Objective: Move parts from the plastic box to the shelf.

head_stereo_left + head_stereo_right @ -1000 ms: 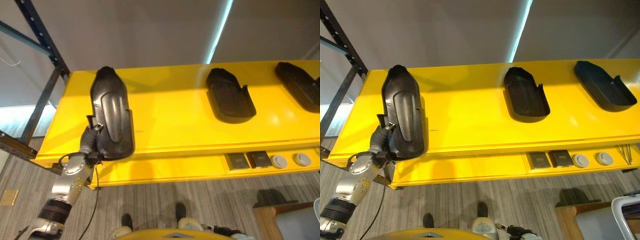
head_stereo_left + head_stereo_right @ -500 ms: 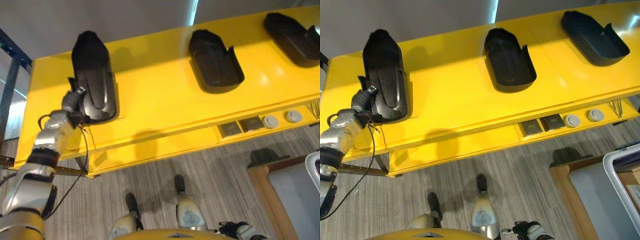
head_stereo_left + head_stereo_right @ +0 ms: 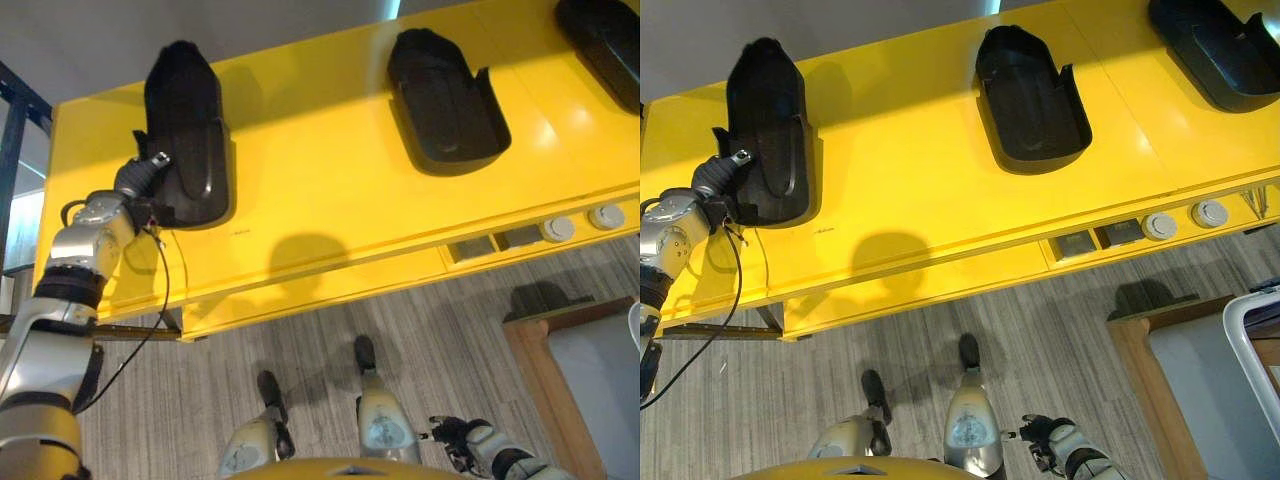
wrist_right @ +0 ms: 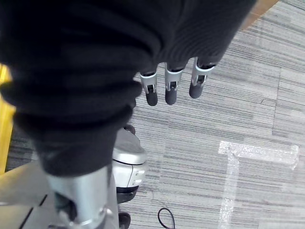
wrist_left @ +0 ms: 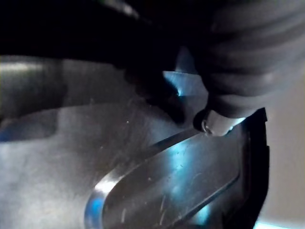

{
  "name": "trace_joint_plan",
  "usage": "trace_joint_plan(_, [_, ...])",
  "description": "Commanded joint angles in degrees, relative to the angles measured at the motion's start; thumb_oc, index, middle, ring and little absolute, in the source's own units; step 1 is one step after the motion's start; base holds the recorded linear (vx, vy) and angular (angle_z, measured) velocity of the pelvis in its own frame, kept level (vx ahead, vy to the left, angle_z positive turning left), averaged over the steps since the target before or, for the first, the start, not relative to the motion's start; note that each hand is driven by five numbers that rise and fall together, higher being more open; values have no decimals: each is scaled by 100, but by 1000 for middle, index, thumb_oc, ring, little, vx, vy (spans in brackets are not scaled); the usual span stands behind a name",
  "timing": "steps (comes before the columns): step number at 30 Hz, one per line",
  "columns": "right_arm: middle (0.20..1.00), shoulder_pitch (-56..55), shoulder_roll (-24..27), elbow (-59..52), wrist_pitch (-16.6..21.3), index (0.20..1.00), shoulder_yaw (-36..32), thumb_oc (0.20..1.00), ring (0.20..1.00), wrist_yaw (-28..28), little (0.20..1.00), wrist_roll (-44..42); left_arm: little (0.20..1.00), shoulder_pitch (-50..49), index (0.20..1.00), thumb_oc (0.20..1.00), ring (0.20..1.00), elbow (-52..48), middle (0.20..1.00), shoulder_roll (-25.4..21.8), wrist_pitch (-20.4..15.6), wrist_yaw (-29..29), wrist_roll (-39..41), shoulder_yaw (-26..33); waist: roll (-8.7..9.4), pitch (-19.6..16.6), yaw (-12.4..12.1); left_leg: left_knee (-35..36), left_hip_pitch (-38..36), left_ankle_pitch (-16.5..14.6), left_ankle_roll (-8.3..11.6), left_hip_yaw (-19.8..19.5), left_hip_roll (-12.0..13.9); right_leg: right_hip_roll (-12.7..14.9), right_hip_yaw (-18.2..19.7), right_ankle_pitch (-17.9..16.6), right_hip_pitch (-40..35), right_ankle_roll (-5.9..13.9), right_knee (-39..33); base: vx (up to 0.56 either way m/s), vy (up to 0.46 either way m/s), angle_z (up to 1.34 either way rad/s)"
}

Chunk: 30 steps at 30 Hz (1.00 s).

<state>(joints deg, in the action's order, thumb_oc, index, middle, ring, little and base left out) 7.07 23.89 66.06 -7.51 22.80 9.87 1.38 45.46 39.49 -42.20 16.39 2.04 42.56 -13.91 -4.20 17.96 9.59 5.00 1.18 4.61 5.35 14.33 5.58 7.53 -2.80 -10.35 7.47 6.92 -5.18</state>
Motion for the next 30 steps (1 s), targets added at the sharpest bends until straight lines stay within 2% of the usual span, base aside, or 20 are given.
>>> trace_joint_plan(1, [1000, 224, 80, 199, -41, 1000, 139, 1000, 1000, 52, 1000, -327, 746, 16, 746, 746, 746, 674, 746, 295, 491, 237, 67, -330, -105, 25, 142, 0, 161, 2, 5, -348, 232, 5, 42, 476, -117, 2, 95, 5, -53, 3])
trace_joint_plan(2, [1000, 196, 17, 236, -108, 1000, 90, 1000, 1000, 73, 1000, -273, 1000, -167, 1000, 1000, 1000, 506, 1000, 448, 580, 105, 94, -332, -97, -47, 104, 0, 94, 12, 9, -342, 251, 11, -4, 489, -209, 1, 92, 16, -60, 5])
trace_joint_plan(6, [1000, 151, -47, 306, -126, 1000, 57, 1000, 1000, 35, 1000, -337, 1000, -380, 1000, 1000, 1000, 322, 1000, 617, 629, -1, 180, -296, -97, -142, 52, 0, 9, 8, 15, -331, 264, 12, -68, 530, -341, -5, 85, 11, -44, 5])
trace_joint_plan(9, [1000, 106, -174, 395, -240, 1000, -1, 1000, 1000, 20, 1000, -522, 1000, -704, 1000, 1000, 1000, 150, 1000, 967, 737, -464, 162, -273, -84, -322, -10, 0, -120, -5, 23, -340, 266, 2, -125, 572, -529, -17, 66, 11, -57, 1])
trace_joint_plan(11, [1000, 83, -263, 461, -279, 1000, -35, 1000, 1000, 10, 1000, -692, 1000, -902, 1000, 1000, 1000, 159, 1000, 1237, 685, -723, 20, -257, -76, -434, -43, 0, -210, -16, 30, -327, 283, 1, -153, 597, -647, -22, 50, 34, -52, 4])
trace_joint_plan(14, [1000, 33, -351, 471, -256, 1000, -69, 1000, 1000, 16, 1000, -773, 1000, -1033, 1000, 1000, 1000, 210, 1000, 1412, 737, -817, -78, -252, -75, -543, -57, 0, -281, -30, 31, -308, 301, -4, -170, 621, -736, -28, 37, 24, -22, 0])
trace_joint_plan(19, [1000, -95, -515, 446, -272, 1000, -33, 1000, 1000, -62, 1000, -900, 1000, -1039, 1000, 1000, 1000, 823, 1000, 1605, 569, -1224, -887, -148, -65, -827, -30, 0, -446, -51, 59, -187, 363, -27, -189, 686, -920, -29, 18, 42, -21, 2])
trace_joint_plan(22, [1000, -162, -511, 508, -260, 1000, -17, 1000, 1000, -61, 1000, -853, 1000, -864, 1000, 1000, 1000, 1337, 1000, 1350, 225, -1641, -1427, -63, -54, -956, 11, 0, -542, -67, 81, -106, 391, -41, -202, 727, -1008, -21, 18, -8, -16, -7])
trace_joint_plan(24, [1000, -183, -488, 596, -244, 1000, -15, 1000, 1000, -51, 1000, -887, 1000, -630, 1000, 1000, 1000, 1609, 1000, 1018, -276, -2074, -1754, 0, -34, -1041, 22, 0, -604, -72, 93, -48, 404, -50, -232, 750, -1091, -14, 18, -58, -18, 0])
trace_joint_plan(25, [1000, -180, -491, 597, -244, 1000, -15, 1000, 1000, -52, 1000, -887, 1000, -624, 1000, 1000, 1000, 1619, 1000, 1017, -285, -2071, -1756, -2, -32, -1037, 23, 0, -607, -73, 94, -49, 404, -50, -233, 751, -1095, -14, 18, -58, -21, -1])
trace_joint_plan(26, [1000, -189, -483, 621, -237, 1000, -11, 1000, 1000, -54, 1000, -907, 1000, -546, 1000, 1000, 1000, 1642, 1000, 926, -509, -2220, -1794, 14, -19, -1059, 20, 0, -624, -74, 96, -38, 407, -54, -243, 759, -1124, -17, 18, -74, -25, 3])
trace_joint_plan(28, [1000, -194, -473, 704, -241, 1000, -16, 1000, 1000, -3, 1000, -974, 1000, -371, 1000, 1000, 1000, 1387, 1000, 762, -1288, -2541, -1835, 41, 36, -1123, -14, -8, -700, -107, 91, -35, 420, -71, -275, 775, -1222, -30, 18, -117, -40, 10])
trace_joint_plan(29, [1000, -212, -473, 726, -268, 1000, -44, 1000, 1000, 60, 1000, -1013, 1000, -343, 1000, 1000, 1000, 812, 1000, 775, -1909, -2695, -1756, 52, 81, -1162, -79, -20, -756, -143, 78, -81, 426, -77, -297, 782, -1294, -44, 18, -92, -37, 12])
trace_joint_plan(30, [1000, -224, -484, 739, -277, 1000, -55, 1000, 1000, 82, 1000, -1026, 1000, -368, 1000, 1000, 1000, 452, 1000, 780, -2134, -2678, -1698, 50, 103, -1178, -111, -26, -781, -160, 74, -99, 434, -79, -306, 788, -1327, -50, 18, -73, -35, 11])
